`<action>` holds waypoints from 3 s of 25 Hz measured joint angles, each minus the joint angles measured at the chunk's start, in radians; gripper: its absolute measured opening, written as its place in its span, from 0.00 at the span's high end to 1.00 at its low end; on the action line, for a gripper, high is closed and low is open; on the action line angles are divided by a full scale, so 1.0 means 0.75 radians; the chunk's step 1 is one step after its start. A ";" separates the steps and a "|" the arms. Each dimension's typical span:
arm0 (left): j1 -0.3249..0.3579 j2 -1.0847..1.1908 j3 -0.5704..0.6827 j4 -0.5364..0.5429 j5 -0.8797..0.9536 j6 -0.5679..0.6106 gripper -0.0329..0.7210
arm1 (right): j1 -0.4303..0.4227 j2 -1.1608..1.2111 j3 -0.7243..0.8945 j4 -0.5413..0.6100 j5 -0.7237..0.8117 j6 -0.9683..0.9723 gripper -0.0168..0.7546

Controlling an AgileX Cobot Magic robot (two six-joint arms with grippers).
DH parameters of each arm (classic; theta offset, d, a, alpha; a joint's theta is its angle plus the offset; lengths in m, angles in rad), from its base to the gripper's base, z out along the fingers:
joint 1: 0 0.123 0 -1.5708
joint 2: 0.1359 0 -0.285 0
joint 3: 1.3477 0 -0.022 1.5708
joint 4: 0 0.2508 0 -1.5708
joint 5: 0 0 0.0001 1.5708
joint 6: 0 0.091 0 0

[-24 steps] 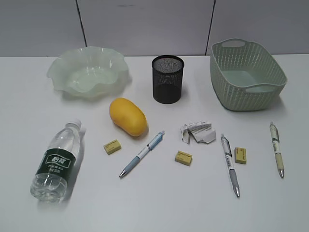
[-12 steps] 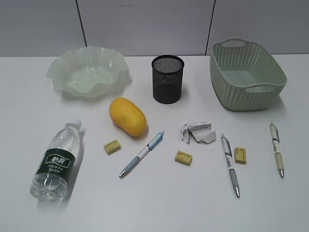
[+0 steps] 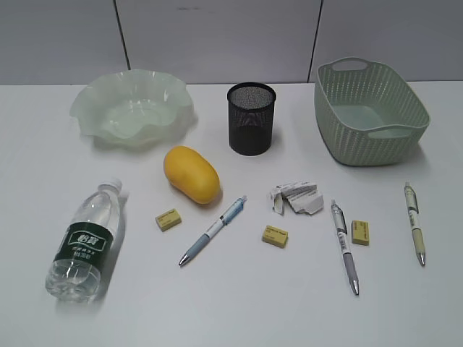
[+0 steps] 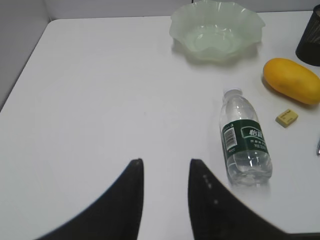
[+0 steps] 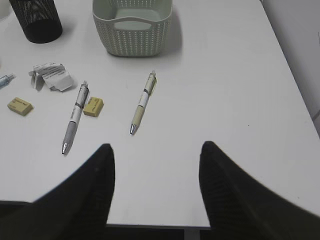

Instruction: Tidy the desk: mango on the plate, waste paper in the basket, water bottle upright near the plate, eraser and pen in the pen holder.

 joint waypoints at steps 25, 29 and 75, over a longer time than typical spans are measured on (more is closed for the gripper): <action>0.000 0.002 0.000 -0.003 0.002 0.000 0.17 | 0.000 0.000 0.000 0.000 0.000 0.000 0.41; 0.000 0.145 -0.066 -0.004 0.086 -0.039 0.18 | 0.000 0.000 0.000 0.000 0.000 0.000 0.41; -0.637 2.522 -1.301 -0.330 -0.171 -0.819 0.19 | 0.000 0.000 0.000 0.000 0.000 0.000 0.41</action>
